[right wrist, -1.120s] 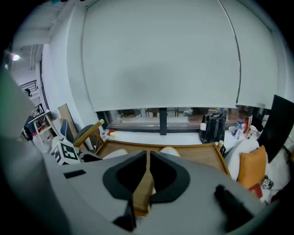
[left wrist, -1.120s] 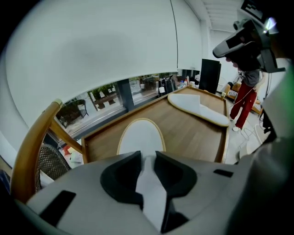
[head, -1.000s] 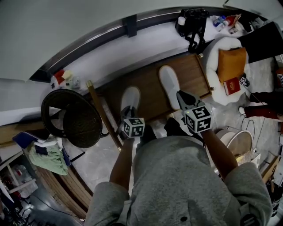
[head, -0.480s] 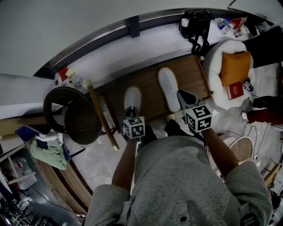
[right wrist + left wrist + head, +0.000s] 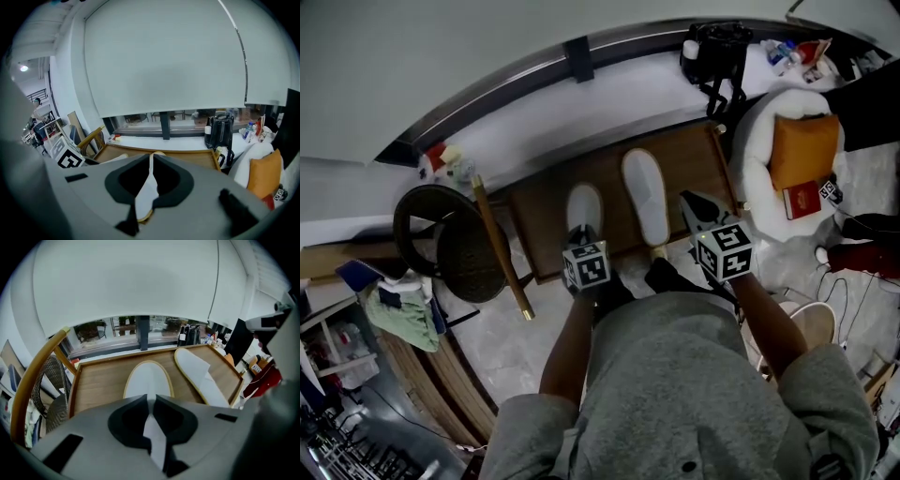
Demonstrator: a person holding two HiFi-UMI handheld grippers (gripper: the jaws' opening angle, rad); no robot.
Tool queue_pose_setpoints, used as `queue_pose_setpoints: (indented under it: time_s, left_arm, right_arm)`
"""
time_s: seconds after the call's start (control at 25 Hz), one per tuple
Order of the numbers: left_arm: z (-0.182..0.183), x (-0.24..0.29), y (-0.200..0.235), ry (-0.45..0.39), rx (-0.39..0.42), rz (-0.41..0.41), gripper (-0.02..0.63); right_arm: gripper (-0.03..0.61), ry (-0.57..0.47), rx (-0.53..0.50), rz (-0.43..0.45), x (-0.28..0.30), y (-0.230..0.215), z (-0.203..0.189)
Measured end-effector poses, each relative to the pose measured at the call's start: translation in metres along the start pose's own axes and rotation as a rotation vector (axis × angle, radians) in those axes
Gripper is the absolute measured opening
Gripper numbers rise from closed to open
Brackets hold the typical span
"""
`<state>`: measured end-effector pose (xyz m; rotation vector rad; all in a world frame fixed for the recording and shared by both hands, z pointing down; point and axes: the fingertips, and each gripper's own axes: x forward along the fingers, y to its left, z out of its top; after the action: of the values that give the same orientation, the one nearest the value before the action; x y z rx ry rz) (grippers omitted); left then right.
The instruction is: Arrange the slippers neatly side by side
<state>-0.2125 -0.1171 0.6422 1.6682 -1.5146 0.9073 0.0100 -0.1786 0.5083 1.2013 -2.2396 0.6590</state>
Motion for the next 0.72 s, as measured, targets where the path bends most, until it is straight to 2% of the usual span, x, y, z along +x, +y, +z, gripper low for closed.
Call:
queue_pose_setpoints:
  time_s: [0.36, 0.72]
  left_arm:
    - [0.02, 0.022, -0.035, 0.008, -0.146, 0.047, 0.037]
    - [0.031, 0.049, -0.062, 0.035, -0.158, 0.071, 0.038]
  right_arm:
    - [0.04, 0.021, -0.006, 0.04, -0.007, -0.049, -0.011]
    - [0.04, 0.029, 0.009, 0.037, -0.017, -0.094, -0.018]
